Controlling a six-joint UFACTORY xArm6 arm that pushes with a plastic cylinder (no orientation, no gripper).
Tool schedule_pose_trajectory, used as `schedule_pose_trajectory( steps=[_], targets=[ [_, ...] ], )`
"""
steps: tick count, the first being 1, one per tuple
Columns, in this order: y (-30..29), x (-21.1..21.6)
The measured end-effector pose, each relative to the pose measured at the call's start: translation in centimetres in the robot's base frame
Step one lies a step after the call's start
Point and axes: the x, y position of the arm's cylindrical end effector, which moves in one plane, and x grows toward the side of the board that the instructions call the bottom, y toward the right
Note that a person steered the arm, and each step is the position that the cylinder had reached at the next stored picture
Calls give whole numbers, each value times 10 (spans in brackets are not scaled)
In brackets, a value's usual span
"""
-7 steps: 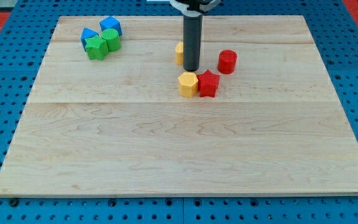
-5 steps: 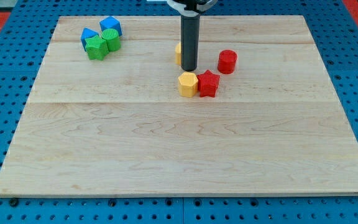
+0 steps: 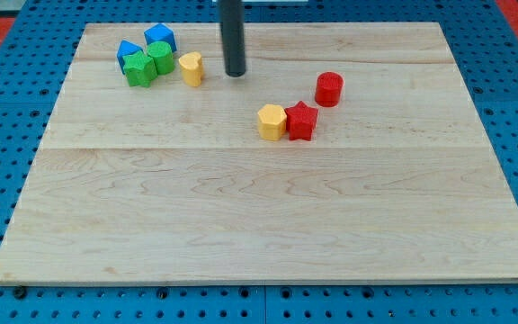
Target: Push the yellow heart into the green blocks
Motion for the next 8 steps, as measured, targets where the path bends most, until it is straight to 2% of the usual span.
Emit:
schedule_pose_trajectory(
  steps=[1,2,3,4,5,6,7,8],
  targets=[
    [66,-6],
    [104,-30],
    [164,-2],
    [146,66],
    [47,55],
    [46,48],
    [84,70],
    [100,31]
  ],
)
